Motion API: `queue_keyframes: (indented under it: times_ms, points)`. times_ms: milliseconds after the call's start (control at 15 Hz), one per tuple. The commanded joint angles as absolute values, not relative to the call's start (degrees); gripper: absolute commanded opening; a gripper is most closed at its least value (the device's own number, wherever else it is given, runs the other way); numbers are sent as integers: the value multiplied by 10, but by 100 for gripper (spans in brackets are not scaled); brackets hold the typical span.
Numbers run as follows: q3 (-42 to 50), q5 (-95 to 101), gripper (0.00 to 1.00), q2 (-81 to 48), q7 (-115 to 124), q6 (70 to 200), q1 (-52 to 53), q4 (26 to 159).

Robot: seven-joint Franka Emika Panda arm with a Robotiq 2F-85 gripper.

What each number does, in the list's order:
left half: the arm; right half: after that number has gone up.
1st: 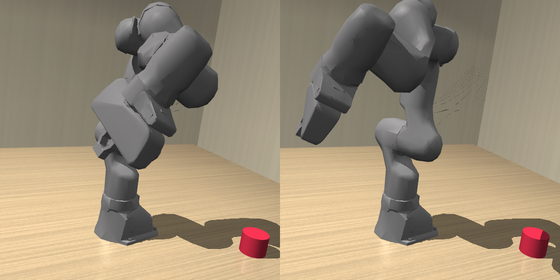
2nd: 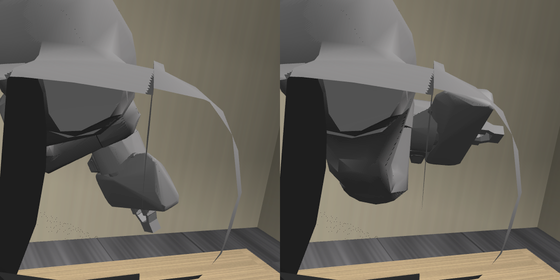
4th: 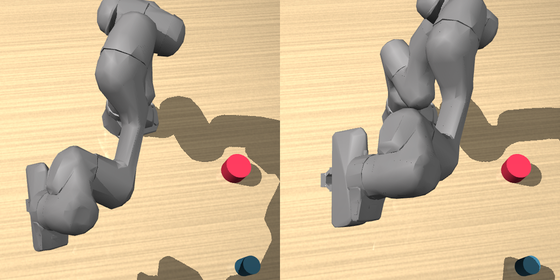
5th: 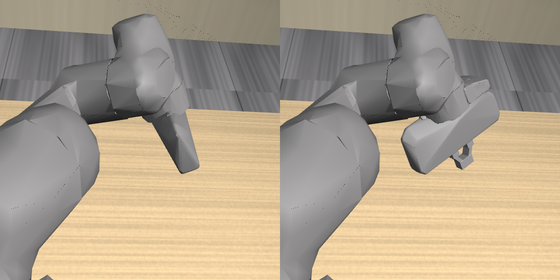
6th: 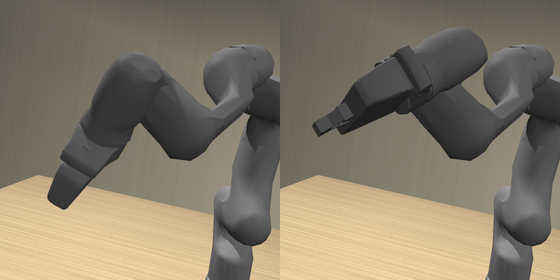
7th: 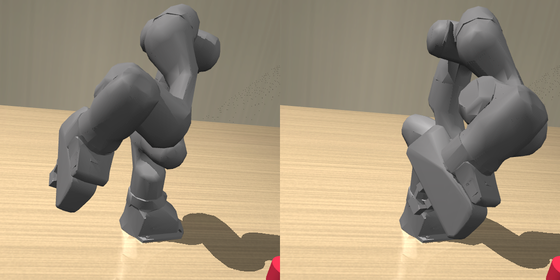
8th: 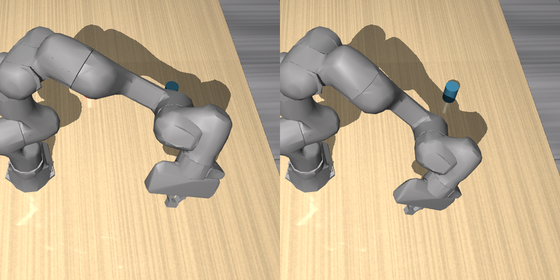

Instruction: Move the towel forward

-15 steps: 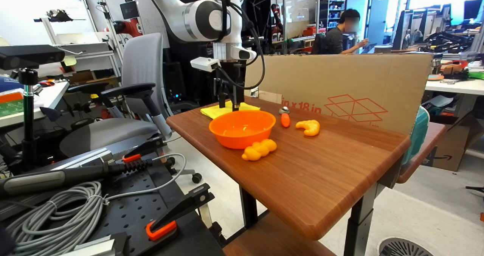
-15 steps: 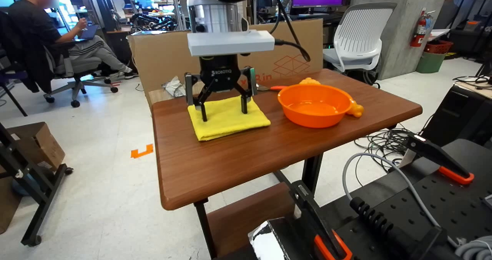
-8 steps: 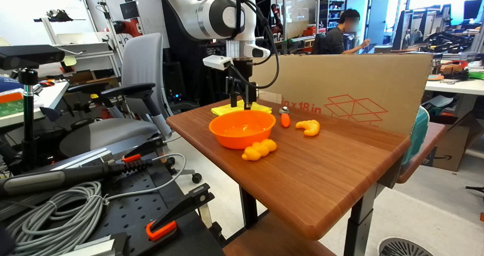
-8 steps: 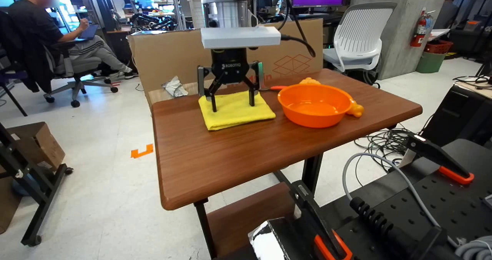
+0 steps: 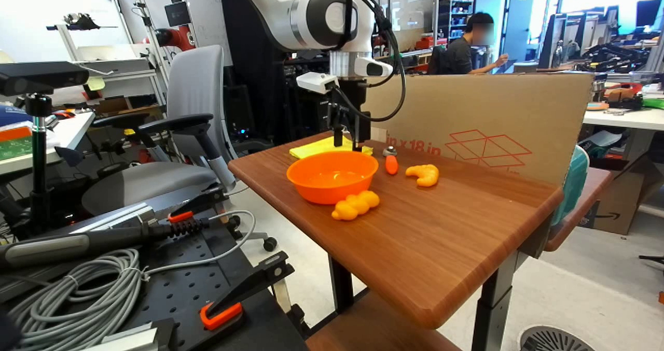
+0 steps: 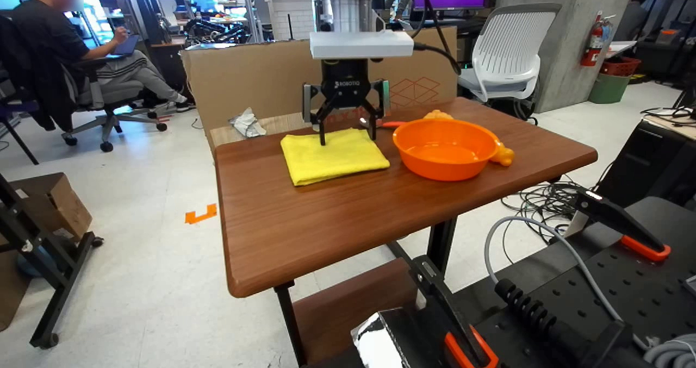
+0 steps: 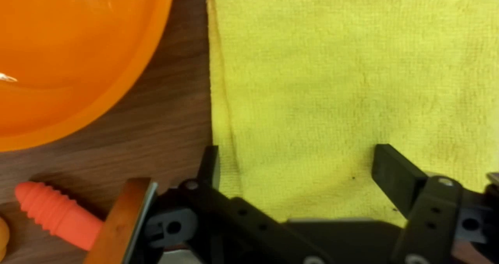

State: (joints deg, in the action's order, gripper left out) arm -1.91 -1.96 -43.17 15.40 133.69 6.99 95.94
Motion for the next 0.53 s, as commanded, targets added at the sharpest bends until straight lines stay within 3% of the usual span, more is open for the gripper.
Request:
queue_keyframes:
  times_ms: [0,467]
  points:
    - [-19,-43,100,-462,152,1307,58,913]
    - [-14,-66,100,-471,156,1294,36,887]
